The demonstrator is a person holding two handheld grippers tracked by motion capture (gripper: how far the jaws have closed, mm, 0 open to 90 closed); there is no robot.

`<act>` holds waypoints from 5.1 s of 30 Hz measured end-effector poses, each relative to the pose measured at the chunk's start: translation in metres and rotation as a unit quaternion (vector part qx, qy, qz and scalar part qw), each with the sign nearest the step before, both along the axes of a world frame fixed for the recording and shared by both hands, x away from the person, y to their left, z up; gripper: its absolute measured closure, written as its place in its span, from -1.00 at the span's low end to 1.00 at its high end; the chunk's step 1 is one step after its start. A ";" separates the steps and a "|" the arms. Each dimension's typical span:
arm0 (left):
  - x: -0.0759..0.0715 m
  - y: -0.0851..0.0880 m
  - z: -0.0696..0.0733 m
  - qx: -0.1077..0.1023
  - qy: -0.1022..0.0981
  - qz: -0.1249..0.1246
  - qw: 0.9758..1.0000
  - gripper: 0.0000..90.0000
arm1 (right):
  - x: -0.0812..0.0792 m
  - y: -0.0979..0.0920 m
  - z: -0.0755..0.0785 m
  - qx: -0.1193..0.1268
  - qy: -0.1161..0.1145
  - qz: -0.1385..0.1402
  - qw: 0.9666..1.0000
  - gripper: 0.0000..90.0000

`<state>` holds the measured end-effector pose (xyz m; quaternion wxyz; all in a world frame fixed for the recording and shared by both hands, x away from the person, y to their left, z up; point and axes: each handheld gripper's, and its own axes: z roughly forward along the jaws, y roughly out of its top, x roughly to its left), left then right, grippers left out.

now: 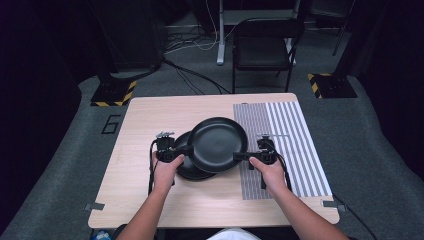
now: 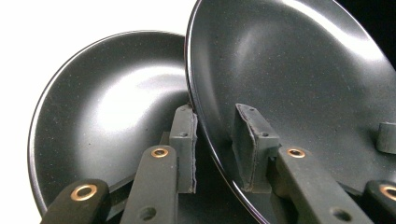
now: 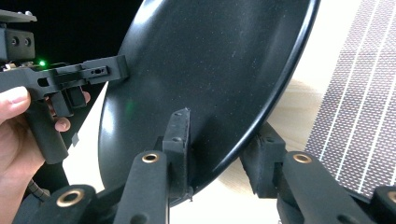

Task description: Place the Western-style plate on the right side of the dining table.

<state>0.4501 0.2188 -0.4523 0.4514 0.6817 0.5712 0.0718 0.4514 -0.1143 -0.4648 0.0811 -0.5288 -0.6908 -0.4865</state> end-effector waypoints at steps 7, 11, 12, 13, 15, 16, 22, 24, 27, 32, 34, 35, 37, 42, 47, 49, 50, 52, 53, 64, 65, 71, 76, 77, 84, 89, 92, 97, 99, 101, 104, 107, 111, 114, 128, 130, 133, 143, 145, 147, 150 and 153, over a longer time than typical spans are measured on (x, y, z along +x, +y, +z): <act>0.001 -0.002 0.002 0.002 0.001 -0.004 1.000 0.54 | 0.000 -0.002 0.001 0.000 0.001 -0.004 1.000 0.43; 0.002 -0.004 0.002 0.001 -0.001 -0.004 1.000 0.54 | 0.000 -0.003 0.002 0.002 -0.001 -0.004 1.000 0.42; 0.002 -0.005 0.003 0.002 -0.001 -0.005 1.000 0.54 | 0.000 -0.004 0.002 0.001 -0.002 -0.005 1.000 0.42; 0.002 -0.005 0.003 0.002 -0.001 -0.005 1.000 0.53 | 0.000 -0.004 0.002 0.001 -0.002 -0.005 1.000 0.42; 0.002 -0.006 0.004 0.001 -0.002 -0.007 1.000 0.53 | 0.000 -0.005 0.002 0.003 -0.002 -0.007 1.000 0.42; 0.003 -0.007 0.004 0.001 -0.002 -0.007 1.000 0.53 | -0.001 -0.006 0.002 0.003 -0.001 -0.008 1.000 0.42; 0.005 -0.010 0.006 0.002 -0.003 -0.012 1.000 0.53 | -0.001 -0.010 0.003 0.003 -0.004 -0.013 1.000 0.41; 0.006 -0.012 0.006 0.002 -0.003 -0.013 1.000 0.53 | -0.001 -0.011 0.003 0.005 -0.002 -0.015 1.000 0.41; 0.007 -0.015 0.006 0.003 -0.002 -0.016 1.000 0.53 | -0.002 -0.013 0.004 0.002 -0.005 -0.016 1.000 0.41; 0.009 -0.018 0.006 0.003 -0.003 -0.022 1.000 0.52 | -0.003 -0.017 0.005 0.000 -0.008 -0.022 1.000 0.41; 0.009 -0.019 0.007 0.002 -0.002 -0.024 1.000 0.52 | -0.004 -0.018 0.005 0.001 -0.008 -0.025 1.000 0.41; 0.010 -0.020 0.008 0.004 -0.003 -0.025 1.000 0.52 | -0.004 -0.019 0.006 0.001 -0.008 -0.026 1.000 0.41; 0.010 -0.022 0.008 0.001 -0.004 -0.026 1.000 0.53 | -0.005 -0.020 0.006 0.001 -0.009 -0.028 1.000 0.41; 0.013 -0.026 0.009 0.001 -0.004 -0.031 0.999 0.53 | -0.006 -0.024 0.007 0.002 -0.010 -0.033 0.999 0.40; 0.015 -0.031 0.010 0.002 -0.005 -0.040 0.999 0.53 | -0.008 -0.029 0.008 0.003 -0.010 -0.040 0.999 0.40; 0.016 -0.033 0.011 0.001 -0.006 -0.042 0.999 0.53 | -0.009 -0.031 0.008 0.002 -0.012 -0.044 0.999 0.40; 0.017 -0.034 0.011 0.001 -0.007 -0.043 0.999 0.53 | -0.010 -0.032 0.009 0.003 -0.012 -0.046 0.999 0.40; 0.017 -0.035 0.012 0.002 -0.008 -0.045 0.999 0.53 | -0.010 -0.033 0.009 0.003 -0.014 -0.046 0.999 0.40; 0.017 -0.036 0.012 0.002 -0.008 -0.045 0.999 0.53 | -0.011 -0.034 0.009 0.004 -0.013 -0.048 0.999 0.40; 0.021 -0.045 0.015 0.000 -0.011 -0.055 0.998 0.53 | -0.014 -0.042 0.012 0.005 -0.017 -0.059 0.998 0.40; 0.021 -0.045 0.015 0.001 -0.011 -0.057 0.998 0.53 | -0.015 -0.042 0.012 0.005 -0.018 -0.058 0.998 0.40; 0.023 -0.050 0.017 0.002 -0.013 -0.065 0.998 0.53 | -0.017 -0.047 0.012 0.007 -0.018 -0.065 0.998 0.40; 0.025 -0.056 0.020 0.001 -0.016 -0.070 0.997 0.53 | -0.020 -0.052 0.014 0.009 -0.020 -0.074 0.997 0.40; 0.026 -0.057 0.020 0.002 -0.017 -0.072 0.997 0.53 | -0.020 -0.053 0.015 0.009 -0.020 -0.075 0.997 0.40; 0.029 -0.062 0.020 -0.002 -0.016 -0.075 0.997 0.53 | -0.021 -0.058 0.014 0.013 -0.017 -0.081 0.996 0.40; 0.030 -0.064 0.020 -0.002 -0.016 -0.078 0.997 0.53 | -0.021 -0.060 0.014 0.012 -0.017 -0.083 0.996 0.40; 0.030 -0.066 0.021 -0.002 -0.019 -0.079 0.997 0.53 | -0.022 -0.062 0.014 0.016 -0.019 -0.085 0.996 0.40; 0.032 -0.070 0.022 -0.003 -0.019 -0.083 0.996 0.53 | -0.023 -0.065 0.015 0.014 -0.022 -0.087 0.996 0.40; 0.032 -0.072 0.022 -0.002 -0.019 -0.084 0.996 0.53 | -0.024 -0.066 0.015 0.014 -0.020 -0.090 0.996 0.40; 0.032 -0.073 0.022 -0.003 -0.018 -0.084 0.996 0.53 | -0.024 -0.067 0.015 0.015 -0.020 -0.090 0.996 0.40; 0.033 -0.075 0.022 -0.003 -0.019 -0.085 0.996 0.53 | -0.025 -0.069 0.016 0.012 -0.023 -0.093 0.995 0.40; 0.033 -0.077 0.023 -0.002 -0.019 -0.087 0.996 0.53 | -0.026 -0.070 0.016 0.013 -0.021 -0.097 0.995 0.40; 0.034 -0.079 0.024 -0.002 -0.019 -0.089 0.996 0.53 | -0.026 -0.072 0.016 0.013 -0.024 -0.098 0.995 0.40; 0.034 -0.080 0.024 -0.003 -0.020 -0.089 0.996 0.53 | -0.027 -0.073 0.017 0.015 -0.022 -0.101 0.995 0.40; 0.038 -0.092 0.025 -0.004 -0.018 -0.101 0.995 0.53 | -0.031 -0.084 0.017 0.015 -0.024 -0.115 0.993 0.40; 0.039 -0.094 0.025 -0.004 -0.019 -0.103 0.994 0.53 | -0.032 -0.084 0.018 0.016 -0.021 -0.118 0.993 0.40; 0.041 -0.099 0.027 -0.006 -0.020 -0.107 0.994 0.54 | -0.034 -0.088 0.019 0.016 -0.025 -0.123 0.992 0.40; 0.044 -0.110 0.029 -0.006 -0.023 -0.119 0.993 0.54 | -0.037 -0.097 0.020 0.016 -0.031 -0.137 0.990 0.40; 0.045 -0.112 0.030 -0.005 -0.023 -0.122 0.992 0.54 | -0.039 -0.101 0.021 0.017 -0.031 -0.143 0.989 0.40; 0.046 -0.116 0.029 -0.012 -0.024 -0.122 0.992 0.54 | -0.040 -0.102 0.022 0.016 -0.031 -0.146 0.989 0.40; 0.047 -0.118 0.029 -0.011 -0.023 -0.126 0.992 0.54 | -0.040 -0.104 0.022 0.014 -0.034 -0.148 0.988 0.40; 0.048 -0.122 0.028 -0.010 -0.020 -0.130 0.991 0.54 | -0.042 -0.107 0.021 0.012 -0.035 -0.154 0.987 0.40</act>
